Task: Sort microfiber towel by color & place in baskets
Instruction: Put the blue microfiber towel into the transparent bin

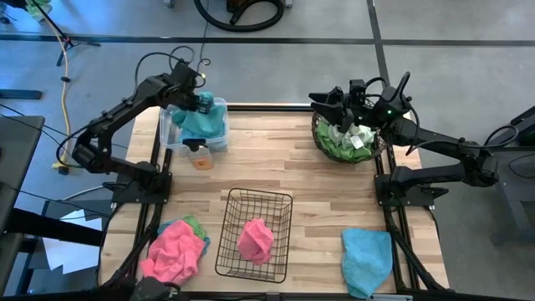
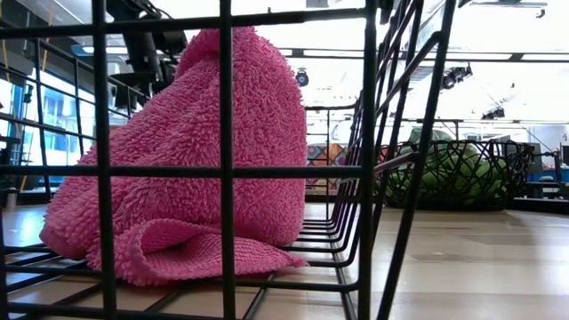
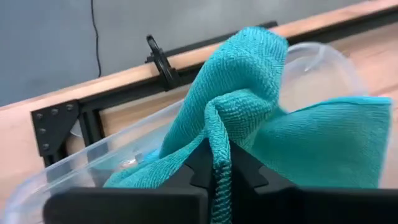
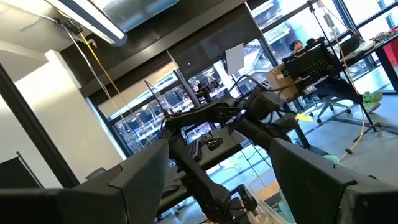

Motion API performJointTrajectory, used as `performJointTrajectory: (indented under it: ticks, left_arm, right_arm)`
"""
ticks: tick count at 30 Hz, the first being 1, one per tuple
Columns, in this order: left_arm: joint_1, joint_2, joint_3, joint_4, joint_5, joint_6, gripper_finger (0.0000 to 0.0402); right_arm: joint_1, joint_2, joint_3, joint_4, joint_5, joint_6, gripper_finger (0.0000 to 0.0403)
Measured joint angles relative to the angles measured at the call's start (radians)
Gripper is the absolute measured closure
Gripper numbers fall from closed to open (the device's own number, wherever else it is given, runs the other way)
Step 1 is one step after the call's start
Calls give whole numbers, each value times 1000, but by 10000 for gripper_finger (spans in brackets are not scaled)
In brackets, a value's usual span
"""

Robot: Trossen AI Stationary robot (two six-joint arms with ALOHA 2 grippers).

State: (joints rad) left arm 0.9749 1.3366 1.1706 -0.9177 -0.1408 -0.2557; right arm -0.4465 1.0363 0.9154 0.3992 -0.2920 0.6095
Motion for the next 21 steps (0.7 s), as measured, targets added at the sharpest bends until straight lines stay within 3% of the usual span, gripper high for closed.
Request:
performJointTrajectory:
  ticks: [7, 13, 21]
  left_arm:
    - [-9, -147, 0, -20, -5, -1, 400]
    - [-102, -296, -2, -165, 1, -36, 401]
    - [-149, -340, -184, -175, -2, -189, 401]
  right_arm:
    - [0, 0, 0, 0, 0, -4, 126]
    - [0, 0, 0, 0, 0, 2, 126]
    - [0, 0, 0, 0, 0, 3, 126]
